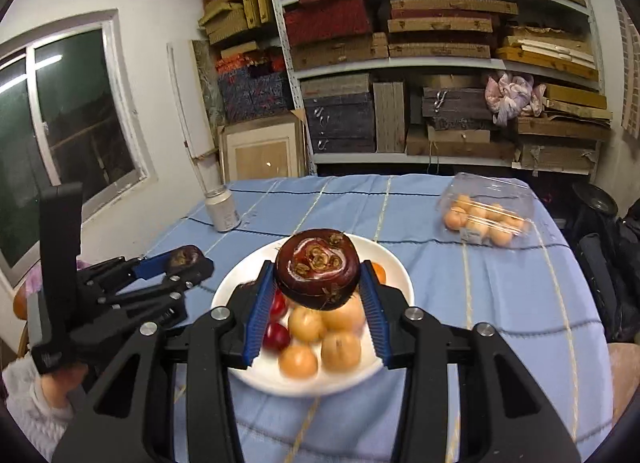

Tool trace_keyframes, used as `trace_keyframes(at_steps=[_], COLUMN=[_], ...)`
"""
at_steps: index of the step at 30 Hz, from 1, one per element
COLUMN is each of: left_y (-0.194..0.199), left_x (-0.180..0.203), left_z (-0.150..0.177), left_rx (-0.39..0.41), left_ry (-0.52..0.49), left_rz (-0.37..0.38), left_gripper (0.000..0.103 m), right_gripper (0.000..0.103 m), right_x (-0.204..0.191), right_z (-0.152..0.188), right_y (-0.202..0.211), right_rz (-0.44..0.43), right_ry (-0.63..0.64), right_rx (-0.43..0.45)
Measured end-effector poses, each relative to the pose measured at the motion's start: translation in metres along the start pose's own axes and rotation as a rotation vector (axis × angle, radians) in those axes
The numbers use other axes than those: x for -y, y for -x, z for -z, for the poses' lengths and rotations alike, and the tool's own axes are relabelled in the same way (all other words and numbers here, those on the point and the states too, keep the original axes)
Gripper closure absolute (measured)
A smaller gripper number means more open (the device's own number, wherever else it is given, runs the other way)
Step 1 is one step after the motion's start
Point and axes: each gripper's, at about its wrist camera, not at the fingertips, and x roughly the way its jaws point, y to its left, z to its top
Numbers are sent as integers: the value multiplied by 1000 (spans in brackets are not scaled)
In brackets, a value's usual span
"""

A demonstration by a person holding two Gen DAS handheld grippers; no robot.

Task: Organize fruits
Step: 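Carry both fruits onto the white plate and open both tools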

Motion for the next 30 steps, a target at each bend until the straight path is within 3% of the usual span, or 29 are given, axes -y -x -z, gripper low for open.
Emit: trace_keyframes(at_steps=[4,8,27,30], left_y=[-47,-78,-108,-107], left_x=[-3,-7,-5,-4], left_z=[-5,0,10,10], left_rx=[-55,-91,-92,-90], left_ry=[29,22,-6,-10], left_rz=[-8,-22,-25,-28], left_gripper=[62,62,60,59], right_gripper=[61,61,60,51], right_x=[2,5,6,6], right_z=[3,13,34,32], right_y=[-62,-98,-124,-122], right_rz=[39,58,76,78], right_ry=[16,38,86,87], right_rx=[-83,-126,-150,-140])
